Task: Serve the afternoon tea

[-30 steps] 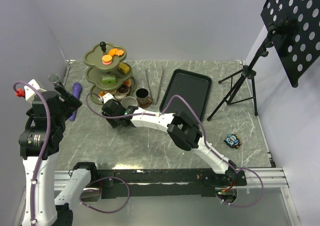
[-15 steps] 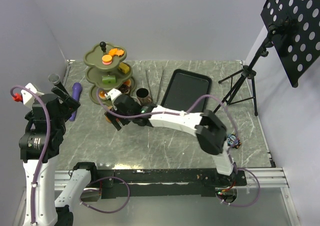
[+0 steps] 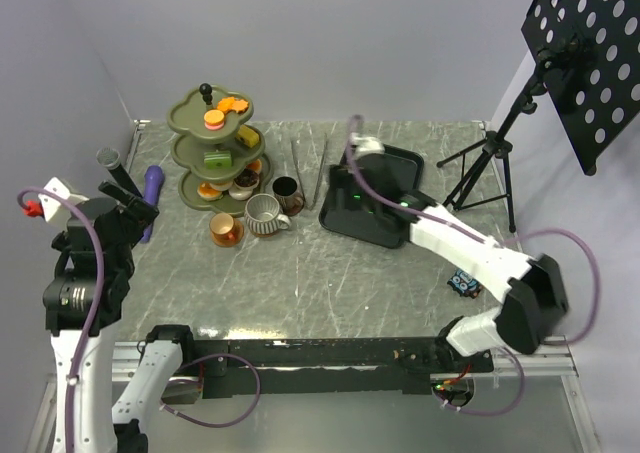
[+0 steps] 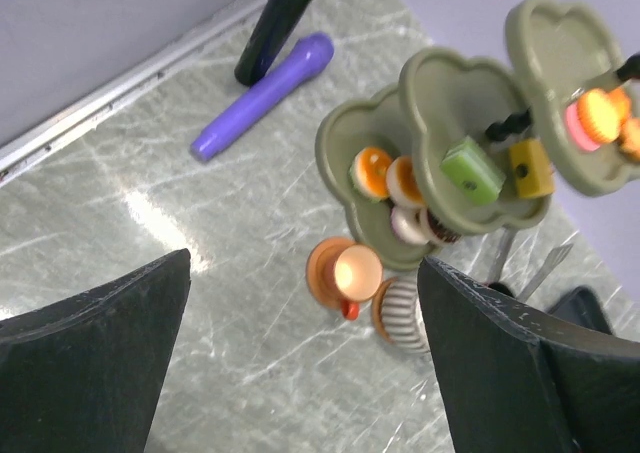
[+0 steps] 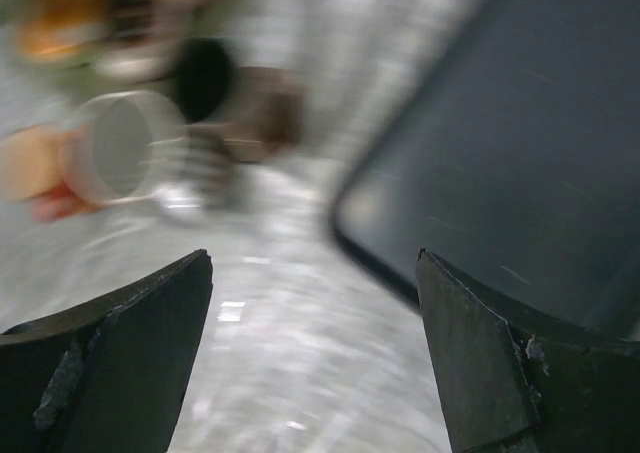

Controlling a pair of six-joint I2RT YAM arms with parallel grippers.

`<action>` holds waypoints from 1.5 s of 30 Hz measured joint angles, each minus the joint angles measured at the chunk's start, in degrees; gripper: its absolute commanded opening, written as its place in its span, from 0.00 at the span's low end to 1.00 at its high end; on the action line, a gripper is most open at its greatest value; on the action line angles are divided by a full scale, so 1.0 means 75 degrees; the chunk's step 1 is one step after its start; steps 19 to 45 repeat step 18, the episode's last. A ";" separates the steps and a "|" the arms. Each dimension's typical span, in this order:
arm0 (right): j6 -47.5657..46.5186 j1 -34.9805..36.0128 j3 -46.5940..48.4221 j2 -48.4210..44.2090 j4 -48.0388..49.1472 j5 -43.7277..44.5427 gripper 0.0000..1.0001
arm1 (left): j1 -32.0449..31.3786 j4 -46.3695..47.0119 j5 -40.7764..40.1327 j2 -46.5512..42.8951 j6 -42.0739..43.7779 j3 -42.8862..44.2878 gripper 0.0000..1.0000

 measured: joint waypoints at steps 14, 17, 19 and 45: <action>-0.0627 -0.0903 -0.0901 -0.4095 -0.0385 0.2757 0.89 | 0.0000 0.0533 -0.0533 -0.0271 0.0189 0.0548 1.00; -0.0711 -0.0915 -0.0901 -0.4287 -0.0417 0.2987 0.89 | 0.0000 0.0571 -0.0562 -0.0271 0.0242 0.0629 1.00; -0.0734 -0.0915 -0.0906 -0.4310 -0.0434 0.3048 0.89 | 0.0000 0.0592 -0.0583 -0.0271 0.0242 0.0632 1.00; -0.0734 -0.0915 -0.0906 -0.4310 -0.0434 0.3048 0.89 | 0.0000 0.0592 -0.0583 -0.0271 0.0242 0.0632 1.00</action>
